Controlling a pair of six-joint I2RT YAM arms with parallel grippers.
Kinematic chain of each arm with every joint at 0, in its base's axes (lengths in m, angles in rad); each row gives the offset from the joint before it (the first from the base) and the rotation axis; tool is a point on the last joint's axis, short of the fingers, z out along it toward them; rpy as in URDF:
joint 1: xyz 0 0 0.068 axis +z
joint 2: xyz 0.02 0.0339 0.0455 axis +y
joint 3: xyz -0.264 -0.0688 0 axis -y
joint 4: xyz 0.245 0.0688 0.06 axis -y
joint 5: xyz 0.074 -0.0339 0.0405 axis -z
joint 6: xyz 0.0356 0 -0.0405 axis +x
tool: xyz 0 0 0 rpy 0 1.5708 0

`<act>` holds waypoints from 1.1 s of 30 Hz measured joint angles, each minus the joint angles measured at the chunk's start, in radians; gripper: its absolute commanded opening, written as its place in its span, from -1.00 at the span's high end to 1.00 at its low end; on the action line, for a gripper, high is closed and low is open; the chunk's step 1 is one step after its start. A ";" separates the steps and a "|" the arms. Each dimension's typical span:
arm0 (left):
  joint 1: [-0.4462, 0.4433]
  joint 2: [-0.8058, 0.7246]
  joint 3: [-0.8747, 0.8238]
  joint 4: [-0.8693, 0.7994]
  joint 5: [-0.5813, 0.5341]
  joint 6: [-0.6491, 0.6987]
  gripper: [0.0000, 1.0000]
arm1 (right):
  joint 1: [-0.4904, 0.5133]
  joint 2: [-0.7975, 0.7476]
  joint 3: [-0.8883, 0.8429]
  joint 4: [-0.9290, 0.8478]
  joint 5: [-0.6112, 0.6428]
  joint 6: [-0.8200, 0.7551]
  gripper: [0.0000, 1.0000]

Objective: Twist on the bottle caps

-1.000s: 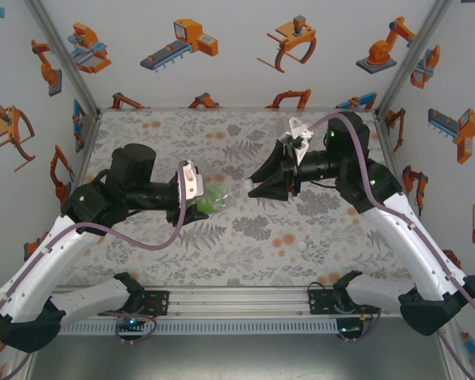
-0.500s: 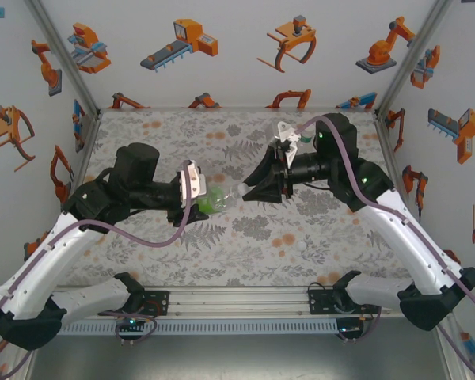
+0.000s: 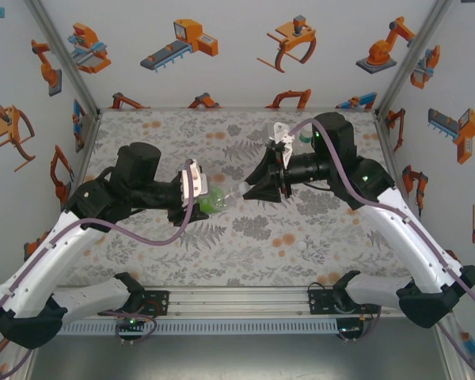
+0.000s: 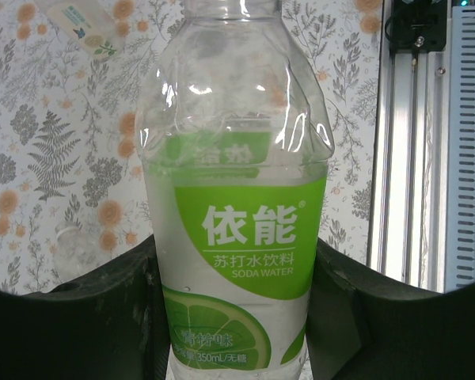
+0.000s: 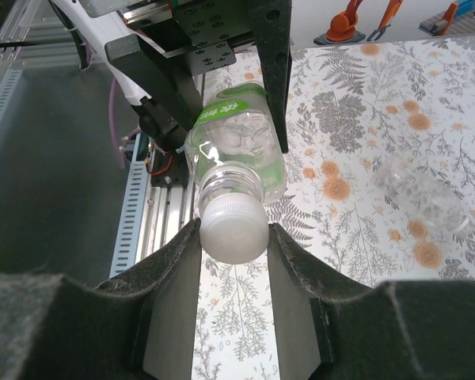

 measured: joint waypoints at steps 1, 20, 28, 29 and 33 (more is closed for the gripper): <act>0.000 0.001 0.000 -0.002 0.000 0.000 0.72 | 0.002 0.000 0.000 0.000 0.000 -0.001 0.75; -0.005 0.003 0.000 -0.009 0.002 0.000 0.72 | 0.024 0.006 0.004 -0.001 0.006 -0.007 0.77; -0.010 0.003 0.000 -0.021 0.009 0.000 0.74 | 0.043 0.019 0.031 -0.057 0.017 -0.053 0.82; -0.011 0.003 0.000 -0.024 0.012 0.000 0.74 | 0.047 0.019 0.033 -0.065 0.019 -0.065 0.82; -0.011 0.007 0.000 -0.029 0.028 0.000 0.74 | 0.057 0.019 0.045 -0.095 0.026 -0.110 0.85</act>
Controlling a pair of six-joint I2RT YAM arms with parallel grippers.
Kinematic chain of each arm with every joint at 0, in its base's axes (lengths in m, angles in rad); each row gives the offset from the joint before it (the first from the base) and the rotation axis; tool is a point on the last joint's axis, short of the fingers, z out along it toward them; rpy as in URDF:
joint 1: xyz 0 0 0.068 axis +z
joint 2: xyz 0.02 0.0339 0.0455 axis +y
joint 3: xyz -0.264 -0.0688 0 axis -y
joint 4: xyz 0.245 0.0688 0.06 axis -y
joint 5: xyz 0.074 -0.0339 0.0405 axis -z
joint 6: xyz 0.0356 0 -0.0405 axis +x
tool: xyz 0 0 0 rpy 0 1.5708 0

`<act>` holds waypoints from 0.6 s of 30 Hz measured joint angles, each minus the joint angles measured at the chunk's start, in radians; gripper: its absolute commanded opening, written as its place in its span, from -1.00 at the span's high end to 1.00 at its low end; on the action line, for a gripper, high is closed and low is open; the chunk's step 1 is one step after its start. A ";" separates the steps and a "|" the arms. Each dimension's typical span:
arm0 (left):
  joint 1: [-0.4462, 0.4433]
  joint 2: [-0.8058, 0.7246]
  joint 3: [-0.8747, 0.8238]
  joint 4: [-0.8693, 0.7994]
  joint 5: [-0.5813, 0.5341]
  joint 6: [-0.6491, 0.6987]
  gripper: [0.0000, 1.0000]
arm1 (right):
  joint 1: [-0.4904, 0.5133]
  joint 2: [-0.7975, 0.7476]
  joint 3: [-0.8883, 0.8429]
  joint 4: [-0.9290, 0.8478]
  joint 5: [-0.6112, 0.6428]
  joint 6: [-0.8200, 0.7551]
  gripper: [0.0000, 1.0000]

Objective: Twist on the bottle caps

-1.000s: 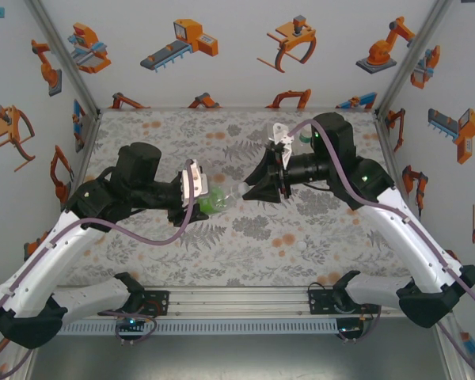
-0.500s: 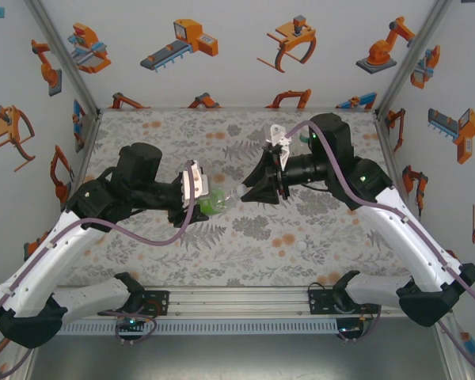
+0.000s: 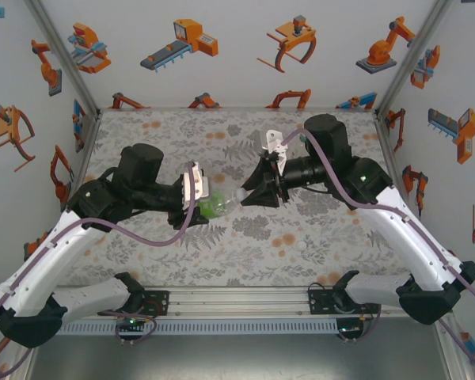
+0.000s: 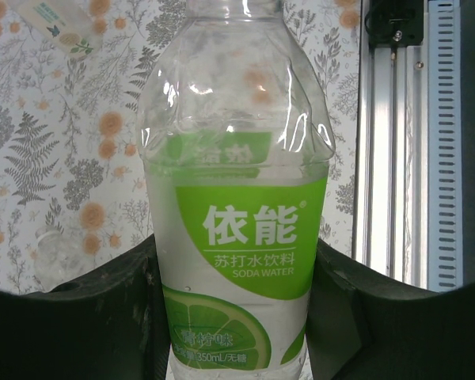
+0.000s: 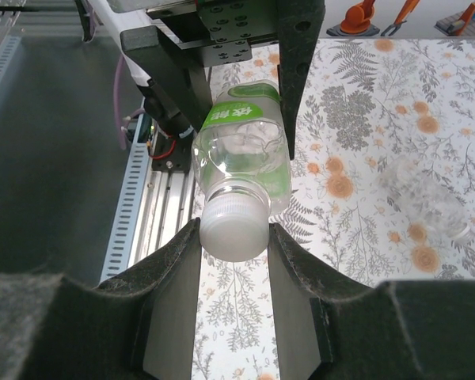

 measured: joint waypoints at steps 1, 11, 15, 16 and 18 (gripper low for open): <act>0.000 0.001 0.000 -0.002 0.003 0.000 0.74 | 0.002 0.000 0.001 -0.006 0.002 -0.010 0.85; 0.000 0.013 0.003 -0.019 0.026 0.000 0.74 | 0.020 0.006 0.029 -0.077 0.026 -0.079 0.92; 0.000 0.014 0.003 -0.027 0.024 0.000 0.75 | 0.021 0.011 0.032 -0.085 0.026 -0.061 0.95; 0.000 0.013 0.003 -0.028 0.024 0.000 0.75 | 0.022 0.011 0.032 -0.084 0.026 -0.047 0.95; -0.001 0.013 0.003 -0.028 0.022 0.000 0.75 | 0.023 0.006 0.018 -0.059 0.034 0.012 0.97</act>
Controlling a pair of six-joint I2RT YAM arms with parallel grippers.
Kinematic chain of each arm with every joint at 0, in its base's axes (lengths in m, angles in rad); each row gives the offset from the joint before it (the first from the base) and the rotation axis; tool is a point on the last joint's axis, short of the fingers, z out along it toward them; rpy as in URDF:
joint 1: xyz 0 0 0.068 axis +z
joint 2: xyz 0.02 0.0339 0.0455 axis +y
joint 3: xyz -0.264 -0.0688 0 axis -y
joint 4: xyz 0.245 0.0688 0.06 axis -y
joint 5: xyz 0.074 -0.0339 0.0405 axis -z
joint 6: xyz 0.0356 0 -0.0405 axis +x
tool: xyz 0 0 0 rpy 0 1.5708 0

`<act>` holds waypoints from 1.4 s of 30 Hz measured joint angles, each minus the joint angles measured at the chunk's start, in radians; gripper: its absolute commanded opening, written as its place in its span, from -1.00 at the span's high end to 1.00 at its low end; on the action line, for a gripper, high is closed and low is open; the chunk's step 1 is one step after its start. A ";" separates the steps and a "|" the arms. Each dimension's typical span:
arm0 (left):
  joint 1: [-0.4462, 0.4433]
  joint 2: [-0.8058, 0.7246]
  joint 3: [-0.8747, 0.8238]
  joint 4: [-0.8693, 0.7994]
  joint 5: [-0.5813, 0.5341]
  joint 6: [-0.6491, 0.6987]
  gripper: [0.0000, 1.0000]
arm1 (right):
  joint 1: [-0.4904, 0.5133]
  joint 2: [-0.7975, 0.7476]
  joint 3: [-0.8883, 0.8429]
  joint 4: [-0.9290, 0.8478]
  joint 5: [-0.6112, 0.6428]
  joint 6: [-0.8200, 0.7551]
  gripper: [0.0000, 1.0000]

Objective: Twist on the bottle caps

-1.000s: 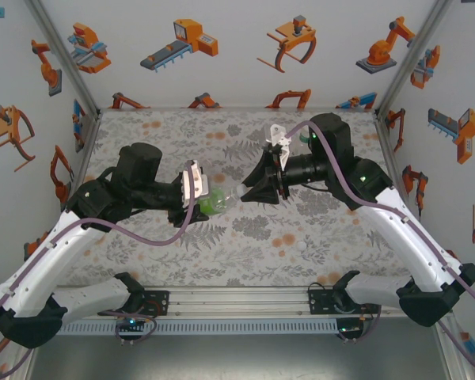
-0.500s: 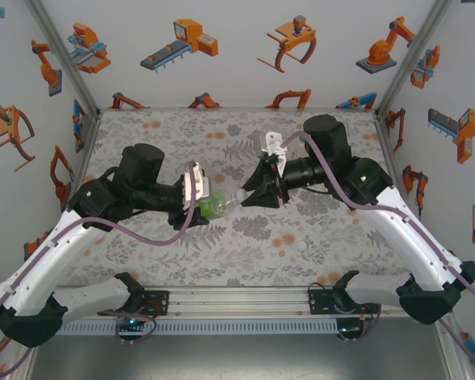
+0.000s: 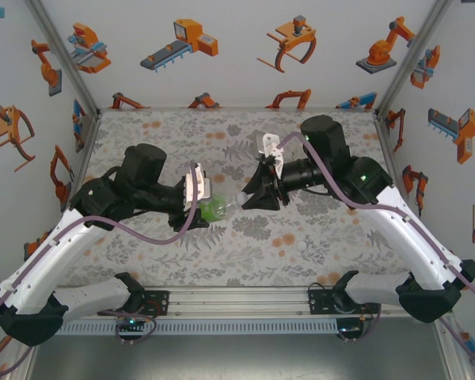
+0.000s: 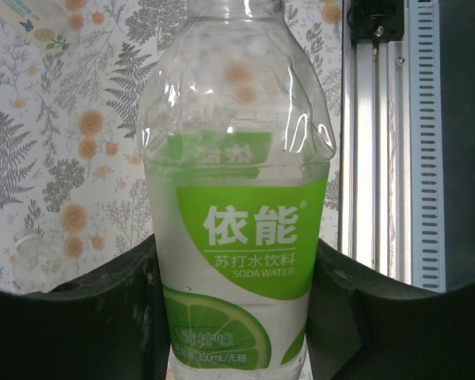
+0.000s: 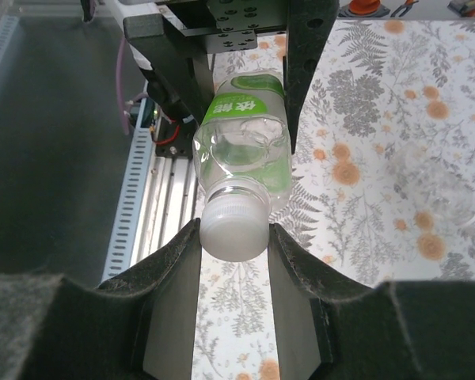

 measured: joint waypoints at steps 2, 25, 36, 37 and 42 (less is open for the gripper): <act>0.000 -0.002 0.000 -0.003 -0.006 0.001 0.75 | 0.000 -0.016 -0.035 0.045 0.009 0.074 1.00; 0.001 -0.003 -0.008 -0.015 -0.087 0.004 0.77 | 0.000 -0.045 -0.176 0.137 0.274 1.369 0.71; -0.002 0.006 -0.013 0.004 -0.098 0.007 0.77 | 0.003 -0.057 -0.215 0.154 0.310 1.543 0.02; -0.006 0.008 -0.013 0.026 -0.093 0.007 0.77 | 0.006 -0.056 -0.204 0.145 0.314 1.535 -0.05; -0.012 0.008 -0.013 0.097 -0.071 0.007 0.77 | 0.010 -0.055 -0.133 0.049 0.332 1.469 -0.34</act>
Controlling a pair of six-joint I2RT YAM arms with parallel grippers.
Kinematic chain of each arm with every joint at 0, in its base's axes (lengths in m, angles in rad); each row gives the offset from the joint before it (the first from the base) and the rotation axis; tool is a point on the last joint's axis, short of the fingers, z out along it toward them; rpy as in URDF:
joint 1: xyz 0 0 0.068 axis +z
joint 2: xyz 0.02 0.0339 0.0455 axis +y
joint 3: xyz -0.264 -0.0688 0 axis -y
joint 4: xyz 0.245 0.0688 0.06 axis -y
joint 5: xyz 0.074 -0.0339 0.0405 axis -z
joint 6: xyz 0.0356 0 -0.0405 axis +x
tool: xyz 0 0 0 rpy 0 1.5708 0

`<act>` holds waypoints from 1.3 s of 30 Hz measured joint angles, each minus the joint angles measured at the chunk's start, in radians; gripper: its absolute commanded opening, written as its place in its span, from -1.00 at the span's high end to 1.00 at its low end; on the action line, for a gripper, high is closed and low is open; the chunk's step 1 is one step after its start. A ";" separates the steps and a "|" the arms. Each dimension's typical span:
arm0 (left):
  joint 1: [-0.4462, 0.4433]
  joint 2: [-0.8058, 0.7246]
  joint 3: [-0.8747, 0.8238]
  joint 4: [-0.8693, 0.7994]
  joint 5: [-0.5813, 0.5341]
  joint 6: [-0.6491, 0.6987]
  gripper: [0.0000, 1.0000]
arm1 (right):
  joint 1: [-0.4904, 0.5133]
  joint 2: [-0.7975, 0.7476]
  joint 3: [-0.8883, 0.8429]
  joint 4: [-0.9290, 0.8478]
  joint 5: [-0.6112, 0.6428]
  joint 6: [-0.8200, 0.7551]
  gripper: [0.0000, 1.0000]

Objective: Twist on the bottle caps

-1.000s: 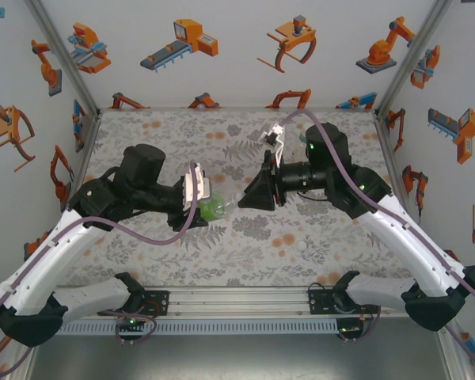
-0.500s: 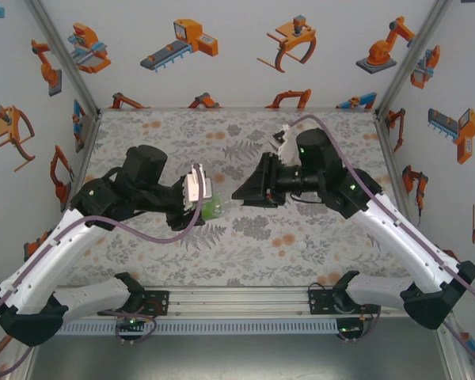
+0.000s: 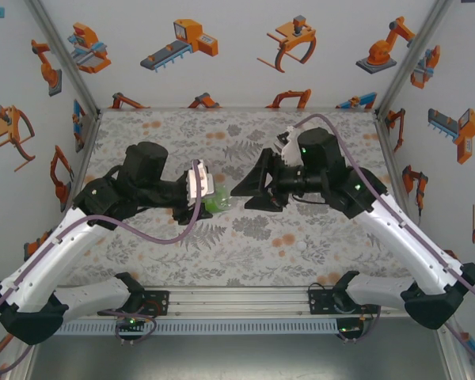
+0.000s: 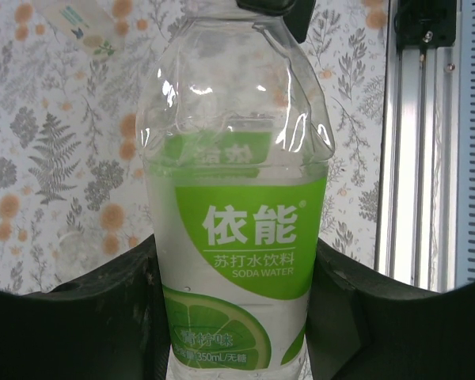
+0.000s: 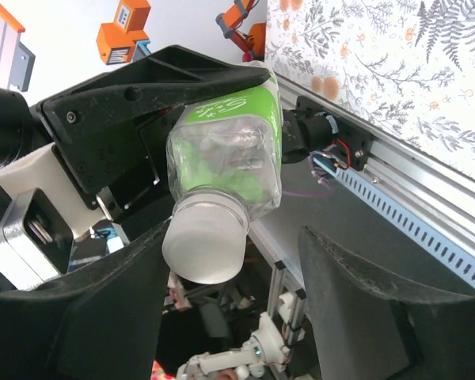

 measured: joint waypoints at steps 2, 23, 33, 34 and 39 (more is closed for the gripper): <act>0.000 0.000 0.000 0.012 0.003 0.000 0.77 | 0.000 0.000 0.024 -0.022 0.012 -0.040 -0.40; -0.007 -0.033 -0.007 0.029 0.018 -0.007 0.77 | -0.037 -0.066 0.152 0.031 -0.066 -0.994 -0.36; -0.010 -0.041 -0.011 0.031 0.040 -0.012 0.77 | -0.037 -0.084 0.085 0.042 -0.289 -1.547 -0.19; -0.011 -0.042 -0.013 0.031 0.042 -0.012 0.77 | -0.037 -0.079 0.085 0.047 -0.303 -1.567 -0.18; -0.013 -0.042 -0.013 0.031 0.045 -0.015 0.77 | -0.037 -0.059 0.084 0.069 -0.354 -1.619 -0.09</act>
